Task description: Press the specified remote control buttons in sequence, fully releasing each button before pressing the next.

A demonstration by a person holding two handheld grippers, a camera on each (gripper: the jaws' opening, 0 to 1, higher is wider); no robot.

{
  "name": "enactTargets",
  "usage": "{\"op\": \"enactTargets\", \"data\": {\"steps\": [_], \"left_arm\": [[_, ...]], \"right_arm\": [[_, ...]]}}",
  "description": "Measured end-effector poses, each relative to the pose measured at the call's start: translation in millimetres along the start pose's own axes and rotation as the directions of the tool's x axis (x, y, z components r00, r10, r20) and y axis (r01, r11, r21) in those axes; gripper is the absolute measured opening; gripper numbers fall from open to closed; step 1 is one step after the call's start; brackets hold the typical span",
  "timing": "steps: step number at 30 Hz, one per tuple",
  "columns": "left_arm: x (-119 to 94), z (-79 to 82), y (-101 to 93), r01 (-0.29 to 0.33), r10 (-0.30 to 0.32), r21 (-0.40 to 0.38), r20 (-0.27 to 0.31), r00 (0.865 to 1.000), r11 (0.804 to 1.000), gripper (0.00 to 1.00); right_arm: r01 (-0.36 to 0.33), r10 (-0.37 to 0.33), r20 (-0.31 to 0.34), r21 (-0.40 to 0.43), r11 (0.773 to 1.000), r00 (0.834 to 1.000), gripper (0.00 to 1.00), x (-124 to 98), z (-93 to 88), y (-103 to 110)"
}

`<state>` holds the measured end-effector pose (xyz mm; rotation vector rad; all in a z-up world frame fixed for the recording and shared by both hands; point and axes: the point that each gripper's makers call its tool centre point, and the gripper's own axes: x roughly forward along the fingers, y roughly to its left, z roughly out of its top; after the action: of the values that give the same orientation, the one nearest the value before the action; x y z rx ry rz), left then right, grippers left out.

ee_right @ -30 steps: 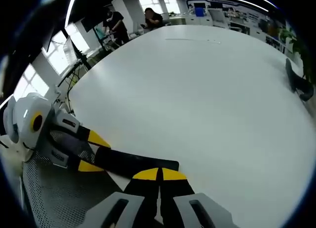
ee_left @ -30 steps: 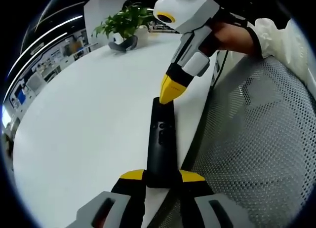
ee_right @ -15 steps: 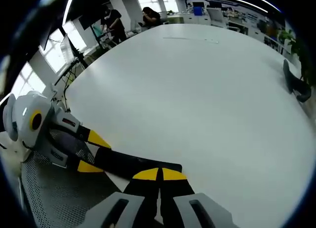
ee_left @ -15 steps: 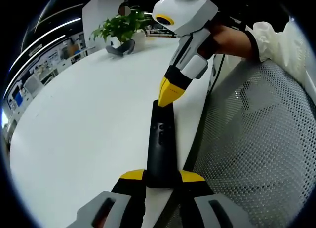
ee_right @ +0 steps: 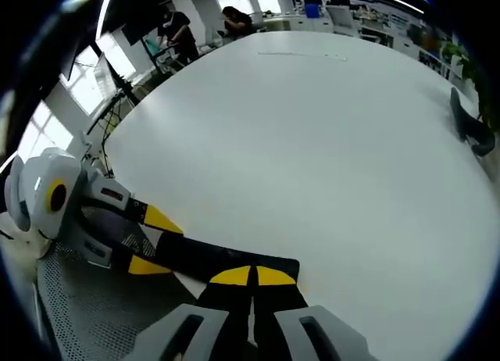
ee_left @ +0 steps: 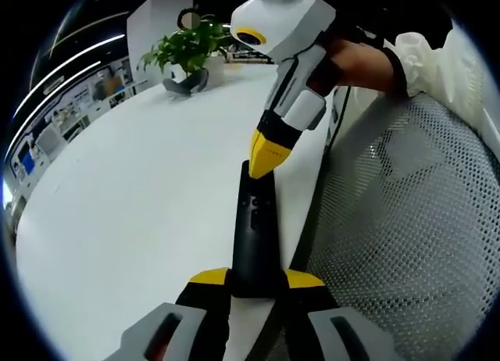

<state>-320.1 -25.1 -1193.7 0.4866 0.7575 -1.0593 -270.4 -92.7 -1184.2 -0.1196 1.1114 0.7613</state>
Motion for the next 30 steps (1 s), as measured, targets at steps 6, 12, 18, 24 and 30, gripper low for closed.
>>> {"op": "enactTargets", "data": {"steps": [6,12,18,24,30], "left_arm": [[0.1,-0.2,1.1,0.000,0.000,-0.011,-0.001,1.000,1.000,0.25],[0.6,0.4,1.4,-0.001,0.001,-0.011,0.005,1.000,1.000,0.25],[0.5,0.7,1.7,-0.002,0.002,-0.012,0.004,1.000,1.000,0.25],[0.7,1.0,2.3,0.000,0.000,-0.009,0.009,1.000,1.000,0.25],[0.8,1.3,2.0,0.001,-0.001,-0.008,0.010,1.000,1.000,0.24]], "right_arm": [[0.007,-0.007,0.000,-0.024,1.000,1.000,0.00,0.7,-0.5,0.1],[0.006,-0.006,0.005,-0.027,1.000,1.000,0.00,0.5,-0.5,0.3],[-0.004,0.004,0.007,0.007,1.000,1.000,0.00,0.2,-0.4,-1.5],[-0.004,0.004,0.005,0.010,1.000,1.000,0.00,0.2,-0.3,-0.7],[0.000,0.000,0.000,0.011,1.000,1.000,0.00,-0.5,-0.1,-0.1]]}}
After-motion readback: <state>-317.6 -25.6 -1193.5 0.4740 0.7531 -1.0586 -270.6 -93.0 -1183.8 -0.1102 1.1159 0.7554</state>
